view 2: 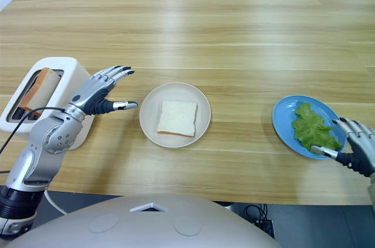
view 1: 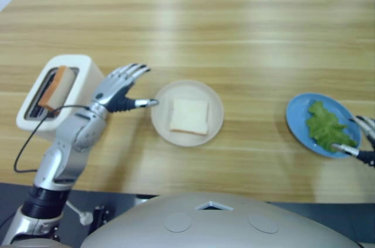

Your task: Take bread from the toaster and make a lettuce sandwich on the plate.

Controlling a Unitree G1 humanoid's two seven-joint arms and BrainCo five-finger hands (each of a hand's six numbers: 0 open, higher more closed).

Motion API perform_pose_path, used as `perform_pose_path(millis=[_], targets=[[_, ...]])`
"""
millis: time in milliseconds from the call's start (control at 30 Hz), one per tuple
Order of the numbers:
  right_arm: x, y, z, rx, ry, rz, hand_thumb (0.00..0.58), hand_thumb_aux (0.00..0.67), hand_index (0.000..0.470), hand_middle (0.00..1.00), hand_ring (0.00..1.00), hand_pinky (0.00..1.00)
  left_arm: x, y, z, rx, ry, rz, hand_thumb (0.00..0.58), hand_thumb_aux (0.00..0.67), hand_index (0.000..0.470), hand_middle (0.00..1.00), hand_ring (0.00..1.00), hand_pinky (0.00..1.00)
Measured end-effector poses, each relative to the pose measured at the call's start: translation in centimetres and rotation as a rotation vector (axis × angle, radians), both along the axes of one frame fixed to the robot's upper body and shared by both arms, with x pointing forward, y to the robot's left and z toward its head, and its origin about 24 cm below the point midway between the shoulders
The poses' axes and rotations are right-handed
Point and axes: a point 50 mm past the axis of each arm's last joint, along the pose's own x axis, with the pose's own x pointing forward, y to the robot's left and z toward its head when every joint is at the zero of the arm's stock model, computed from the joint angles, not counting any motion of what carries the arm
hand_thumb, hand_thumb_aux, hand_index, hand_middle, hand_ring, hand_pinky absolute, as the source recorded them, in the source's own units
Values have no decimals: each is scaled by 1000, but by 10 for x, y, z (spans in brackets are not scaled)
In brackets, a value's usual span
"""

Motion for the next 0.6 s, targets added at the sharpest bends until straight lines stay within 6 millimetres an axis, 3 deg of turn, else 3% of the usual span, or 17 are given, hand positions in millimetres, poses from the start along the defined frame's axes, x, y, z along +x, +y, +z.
perform_pose_path(millis=[100, 267, 400, 600], targets=[[-5, 1, -17, -10, 63, 14, 0, 0, 0, 0, 0, 0, -5, 9, -4, 2, 17, 43, 0, 0, 0, 0, 0, 0], [11, 2, -26, -35, 75, 53, 0, 0, 0, 0, 0, 0, -16, 22, -15, -8, 64, 107, 0, 0, 0, 0, 0, 0], [24, 1, -24, -54, 68, 68, 0, 0, 0, 0, 0, 0, -23, 25, -24, -13, 98, 127, 0, 0, 0, 0, 0, 0], [28, 4, -9, -39, 17, 75, 0, 0, 0, 0, 0, 0, -27, 30, -33, -15, 122, 149, 0, 0, 0, 0, 0, 0]])
